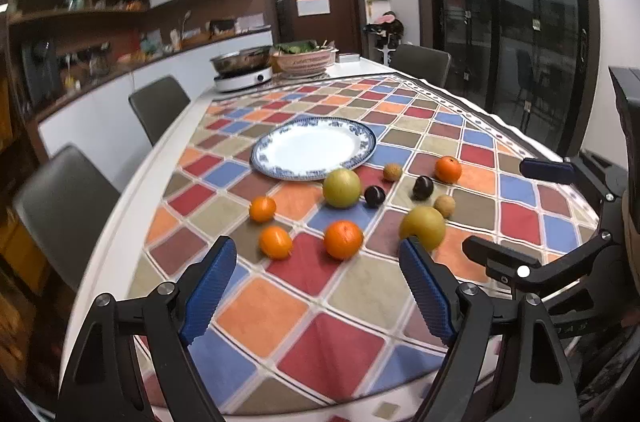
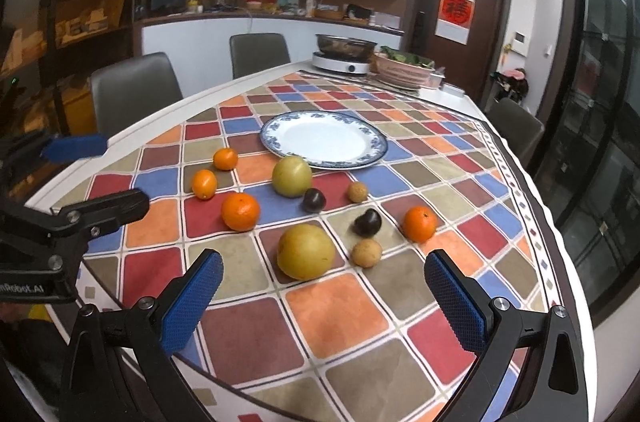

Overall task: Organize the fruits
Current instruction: 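Move the left tool to the orange while the right tool approaches the yellow pear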

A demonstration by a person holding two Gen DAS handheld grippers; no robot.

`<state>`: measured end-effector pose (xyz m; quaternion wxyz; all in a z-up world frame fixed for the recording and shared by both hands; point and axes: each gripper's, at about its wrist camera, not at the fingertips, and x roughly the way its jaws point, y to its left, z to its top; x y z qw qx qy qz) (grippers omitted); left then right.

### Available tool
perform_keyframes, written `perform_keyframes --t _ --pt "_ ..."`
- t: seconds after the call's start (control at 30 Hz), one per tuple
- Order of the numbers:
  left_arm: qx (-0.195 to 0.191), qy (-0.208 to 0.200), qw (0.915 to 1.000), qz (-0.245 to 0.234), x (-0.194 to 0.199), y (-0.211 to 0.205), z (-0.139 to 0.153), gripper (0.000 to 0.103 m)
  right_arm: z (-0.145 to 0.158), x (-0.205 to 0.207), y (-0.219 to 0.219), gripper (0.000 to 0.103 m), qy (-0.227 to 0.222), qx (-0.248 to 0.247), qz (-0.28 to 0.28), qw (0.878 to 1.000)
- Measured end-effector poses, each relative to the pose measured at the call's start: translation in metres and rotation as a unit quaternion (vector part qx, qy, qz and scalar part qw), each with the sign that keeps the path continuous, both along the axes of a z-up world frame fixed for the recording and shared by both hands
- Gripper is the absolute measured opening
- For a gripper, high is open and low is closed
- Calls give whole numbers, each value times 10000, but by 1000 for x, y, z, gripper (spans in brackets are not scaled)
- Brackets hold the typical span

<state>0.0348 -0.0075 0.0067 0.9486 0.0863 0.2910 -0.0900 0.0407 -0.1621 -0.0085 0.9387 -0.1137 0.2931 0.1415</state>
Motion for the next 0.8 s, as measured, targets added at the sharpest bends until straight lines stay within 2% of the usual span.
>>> perform_keyframes --t 0.13,0.3,0.37,0.5,0.8 --pt "144 -10 9996 -225 13 -4 -4 78 -4 9 7 102 -50 -95 119 9999" --pt "42 368 9987 -351 36 -6 -20 66 -17 27 8 93 251 -41 217 9994" --pt "-1 506 9978 -423 43 -6 -27 63 -22 33 7 86 393 -21 231 9990" --pt "-12 737 9958 -539 57 -12 -41 59 -32 43 9 81 611 5 338 9976" --pt "-4 1198 9901 -729 81 -16 -61 57 -52 60 12 70 1057 41 461 9933"
